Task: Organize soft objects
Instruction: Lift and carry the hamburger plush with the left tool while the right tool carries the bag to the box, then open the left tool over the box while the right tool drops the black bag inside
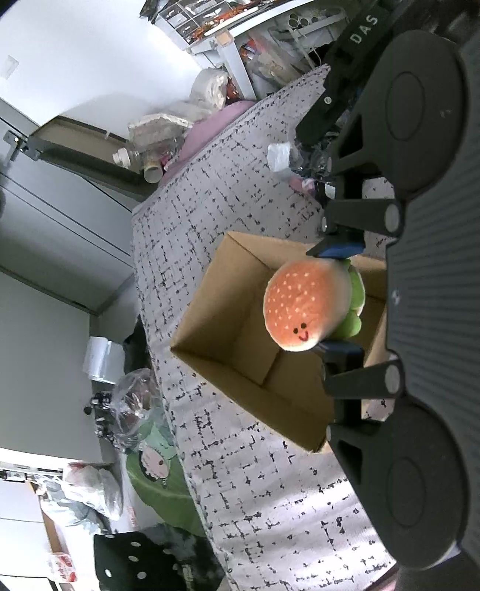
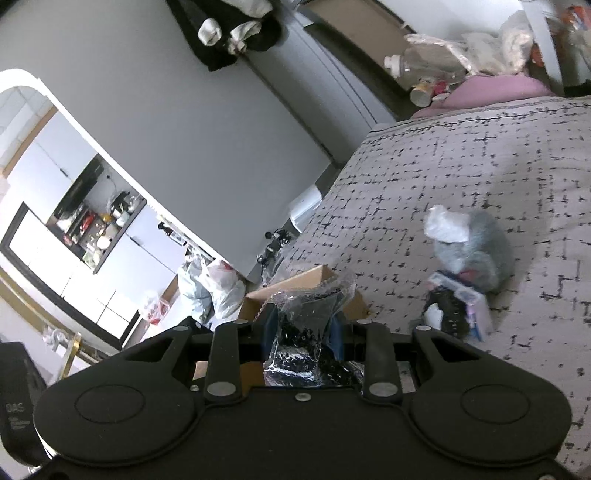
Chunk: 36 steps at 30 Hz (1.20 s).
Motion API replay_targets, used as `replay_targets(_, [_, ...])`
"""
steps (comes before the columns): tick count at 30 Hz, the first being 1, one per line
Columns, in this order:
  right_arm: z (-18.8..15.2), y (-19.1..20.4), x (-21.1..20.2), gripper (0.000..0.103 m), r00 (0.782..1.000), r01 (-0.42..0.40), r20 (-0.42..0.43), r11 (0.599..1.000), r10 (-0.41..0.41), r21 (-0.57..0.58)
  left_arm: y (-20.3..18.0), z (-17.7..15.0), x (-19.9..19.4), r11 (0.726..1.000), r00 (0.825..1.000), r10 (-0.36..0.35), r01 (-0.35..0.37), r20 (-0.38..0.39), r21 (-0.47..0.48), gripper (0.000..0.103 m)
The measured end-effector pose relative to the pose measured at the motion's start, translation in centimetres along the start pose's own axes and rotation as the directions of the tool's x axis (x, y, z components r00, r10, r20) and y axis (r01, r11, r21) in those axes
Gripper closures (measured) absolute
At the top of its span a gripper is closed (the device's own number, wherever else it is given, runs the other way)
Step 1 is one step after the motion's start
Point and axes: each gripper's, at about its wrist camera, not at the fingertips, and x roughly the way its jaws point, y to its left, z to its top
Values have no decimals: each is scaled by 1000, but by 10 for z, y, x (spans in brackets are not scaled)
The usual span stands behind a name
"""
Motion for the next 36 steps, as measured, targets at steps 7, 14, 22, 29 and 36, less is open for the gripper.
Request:
replay_targets(7, [-6,19,23,73,999,-24,-23,999,24,-27,16,-2,25,998,997,60,-60,-47,6,61])
replay_targets(14, [-13,26,41,73,998,-29,-59,999,26,-42,30,0,40,995,991,101,-103,-84,-14,58])
replay_targets(22, [-20,35,48,73,994,-72,-85,996,67,-48,34,4,29,993,992,111,-112,-55,-30,36])
replay_targets(29, [-24,36,55,70,990,-80,-118,996,76,-31,41,9,12,986,987,156,-158,-32,-53,32])
replay_targets(36, [-18,34,36,31,990,-112,-84,994,112,4,43,10,-5,984,987,163,-163,-6,-71,16])
